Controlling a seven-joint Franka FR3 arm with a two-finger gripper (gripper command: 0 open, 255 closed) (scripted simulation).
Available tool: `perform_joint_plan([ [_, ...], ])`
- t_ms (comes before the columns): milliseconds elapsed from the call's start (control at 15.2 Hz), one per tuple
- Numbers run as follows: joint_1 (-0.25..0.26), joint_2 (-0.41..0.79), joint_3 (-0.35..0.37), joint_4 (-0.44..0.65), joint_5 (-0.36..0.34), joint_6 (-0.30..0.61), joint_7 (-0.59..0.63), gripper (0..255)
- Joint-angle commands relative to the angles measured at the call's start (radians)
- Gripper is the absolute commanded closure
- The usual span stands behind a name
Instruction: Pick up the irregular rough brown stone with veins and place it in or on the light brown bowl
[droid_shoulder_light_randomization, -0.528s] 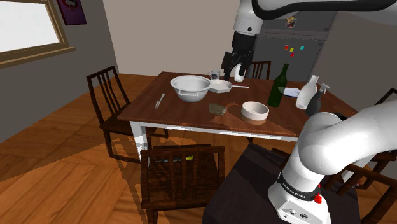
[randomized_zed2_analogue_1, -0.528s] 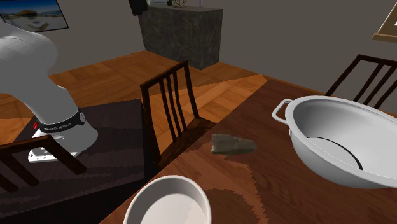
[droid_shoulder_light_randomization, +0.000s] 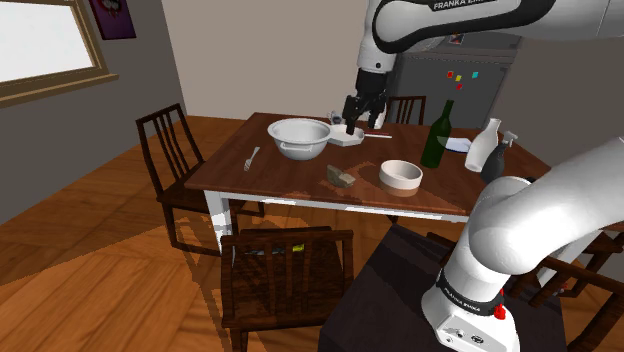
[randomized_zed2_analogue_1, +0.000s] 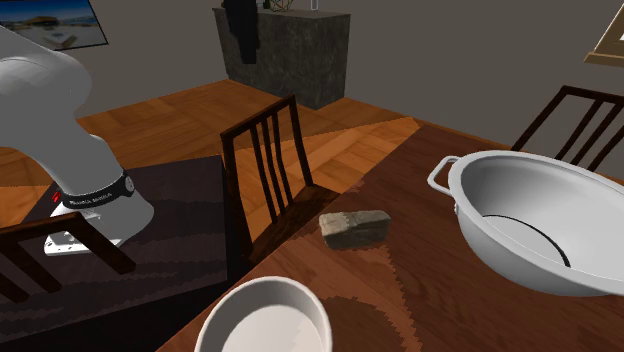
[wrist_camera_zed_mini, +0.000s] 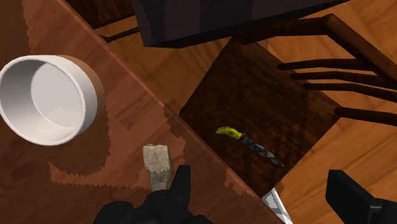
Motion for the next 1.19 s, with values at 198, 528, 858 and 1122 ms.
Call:
perform_joint_plan([
  [198,-0.002,0.178,-0.081,0.054,0.01,0.086,-0.091,0],
  [528,-0.005,0.368,-0.154,0.13,0.052,0.155,-0.195,0],
  [858,-0.018,0.574,-0.208,0.236,0.126,0.198,-0.309,0],
  [1122,-0.046,0.746,-0.227,0.343,0.199,0.209,-0.399,0],
])
